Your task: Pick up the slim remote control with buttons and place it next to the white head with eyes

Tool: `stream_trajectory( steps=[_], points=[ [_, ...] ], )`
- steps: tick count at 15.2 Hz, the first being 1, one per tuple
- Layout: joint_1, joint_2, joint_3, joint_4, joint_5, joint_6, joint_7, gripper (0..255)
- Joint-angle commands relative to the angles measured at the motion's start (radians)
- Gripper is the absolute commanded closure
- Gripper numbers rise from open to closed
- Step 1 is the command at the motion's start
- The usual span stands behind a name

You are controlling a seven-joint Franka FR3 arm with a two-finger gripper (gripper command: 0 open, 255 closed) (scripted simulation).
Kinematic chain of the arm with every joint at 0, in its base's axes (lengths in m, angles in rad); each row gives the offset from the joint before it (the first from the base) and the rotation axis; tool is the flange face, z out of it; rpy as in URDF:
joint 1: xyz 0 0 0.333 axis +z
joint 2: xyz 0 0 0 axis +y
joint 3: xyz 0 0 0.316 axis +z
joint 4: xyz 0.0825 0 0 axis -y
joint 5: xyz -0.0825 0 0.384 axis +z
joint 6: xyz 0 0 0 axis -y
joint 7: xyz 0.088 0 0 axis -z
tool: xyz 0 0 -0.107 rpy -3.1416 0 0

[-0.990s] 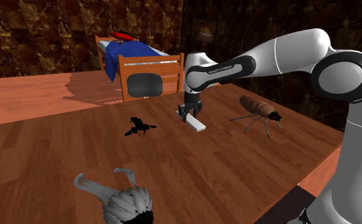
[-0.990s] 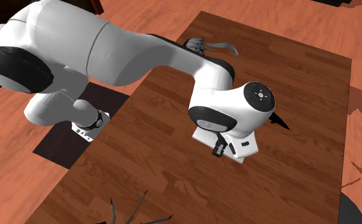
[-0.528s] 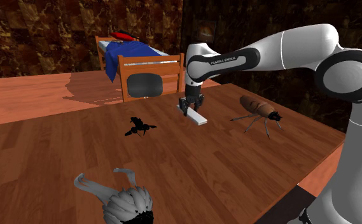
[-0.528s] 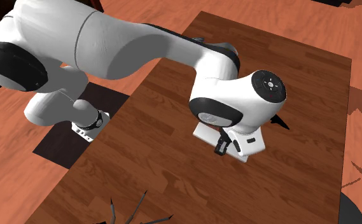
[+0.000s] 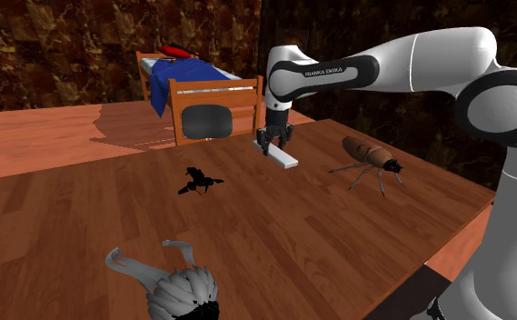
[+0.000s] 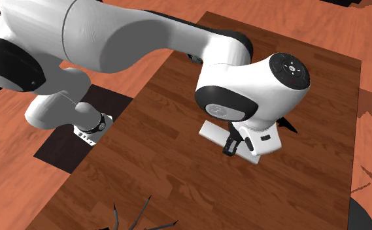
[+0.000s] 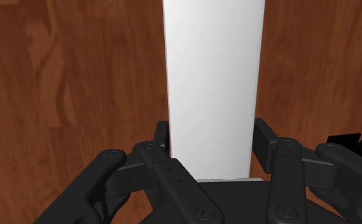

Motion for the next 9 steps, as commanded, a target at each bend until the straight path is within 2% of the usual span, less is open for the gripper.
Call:
stream_trajectory(
  steps=[1, 9],
  points=[
    [0.0, 0.0, 0.0, 0.027, 0.0, -0.027, -0.001, 255],
    [0.002, 0.0, 0.001, 0.135, 0.001, -0.135, -0.002, 255]
  ],
)
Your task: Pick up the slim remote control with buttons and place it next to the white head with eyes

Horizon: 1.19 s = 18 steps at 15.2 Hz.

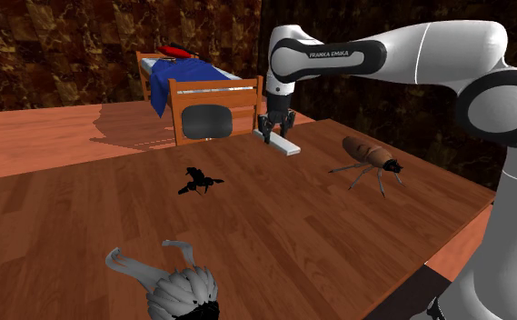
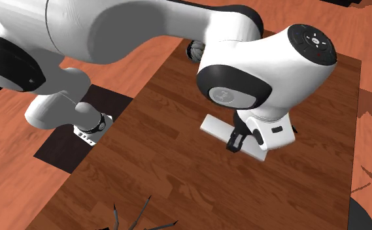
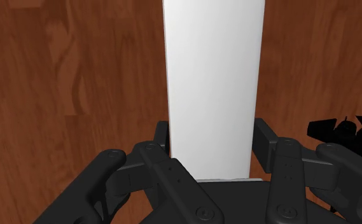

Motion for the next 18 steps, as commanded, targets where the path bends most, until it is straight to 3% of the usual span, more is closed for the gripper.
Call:
stream_trajectory(
  steps=[1, 2, 9, 18],
  points=[
    [0.001, 0.002, 0.0, 0.03, 0.0, -0.028, 0.0, 255],
    [0.001, 0.003, 0.001, 0.038, 0.0, -0.035, 0.0, 255],
    [0.057, -0.198, 0.048, -0.229, 0.024, 0.032, 0.105, 255],
    [0.137, -0.394, 0.131, -0.454, 0.072, 0.065, 0.255, 255]
  ],
)
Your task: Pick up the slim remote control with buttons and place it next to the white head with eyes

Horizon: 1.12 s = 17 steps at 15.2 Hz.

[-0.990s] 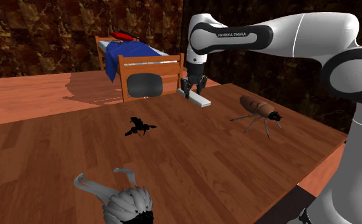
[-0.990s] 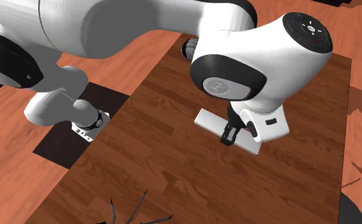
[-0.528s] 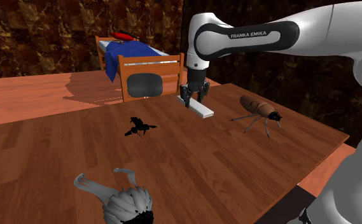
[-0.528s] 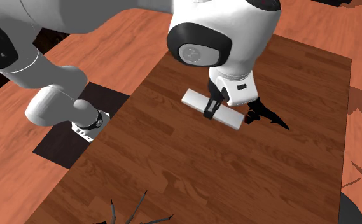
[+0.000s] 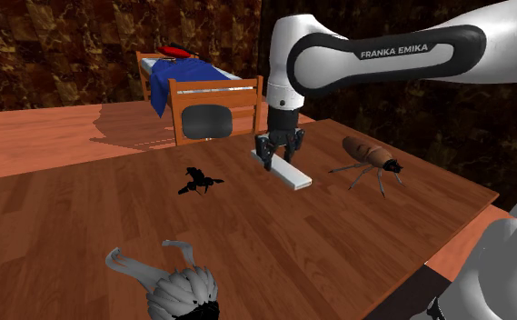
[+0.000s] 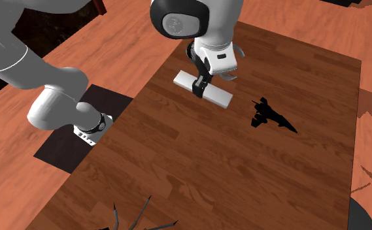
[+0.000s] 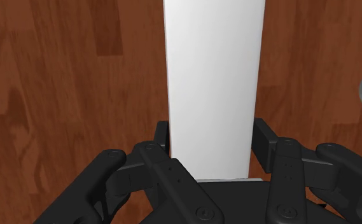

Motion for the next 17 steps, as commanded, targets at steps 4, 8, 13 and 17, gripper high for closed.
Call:
stream_trajectory(
  steps=[4, 8, 13, 17],
  points=[
    [0.051, -0.094, 0.058, -0.097, 0.035, 0.008, 0.098, 255],
    [0.074, -0.125, 0.086, -0.152, 0.052, 0.035, 0.141, 255],
    [0.075, -0.117, 0.09, -0.212, 0.052, 0.103, 0.141, 255],
    [0.076, -0.107, 0.094, -0.256, 0.051, 0.157, 0.143, 255]
  ],
)
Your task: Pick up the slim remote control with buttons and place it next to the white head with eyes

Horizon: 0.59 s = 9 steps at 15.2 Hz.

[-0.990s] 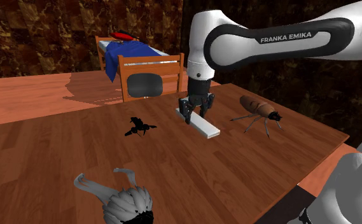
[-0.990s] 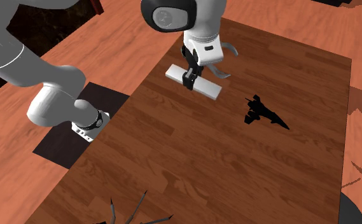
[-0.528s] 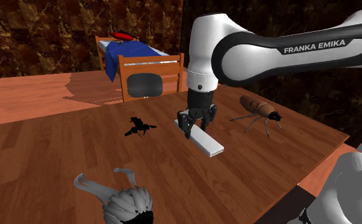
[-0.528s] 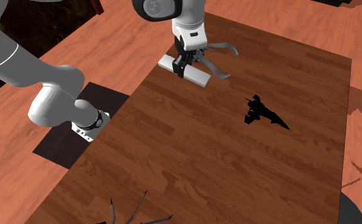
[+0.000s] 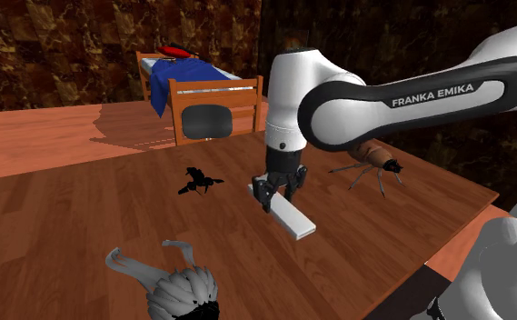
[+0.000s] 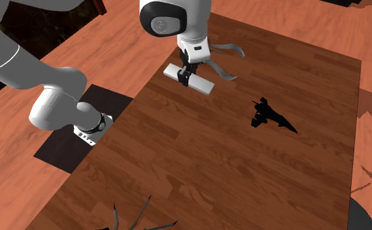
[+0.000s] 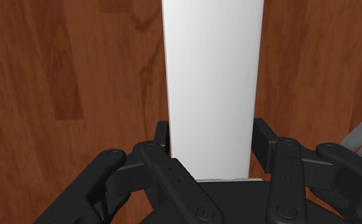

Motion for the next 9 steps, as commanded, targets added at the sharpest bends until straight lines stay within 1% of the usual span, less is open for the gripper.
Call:
stream_trajectory(
  steps=[1, 9],
  points=[
    [0.0, 0.006, 0.002, -0.021, -0.001, 0.028, 0.001, 255],
    [0.001, 0.04, 0.01, -0.098, -0.008, 0.138, 0.008, 255]
  ],
)
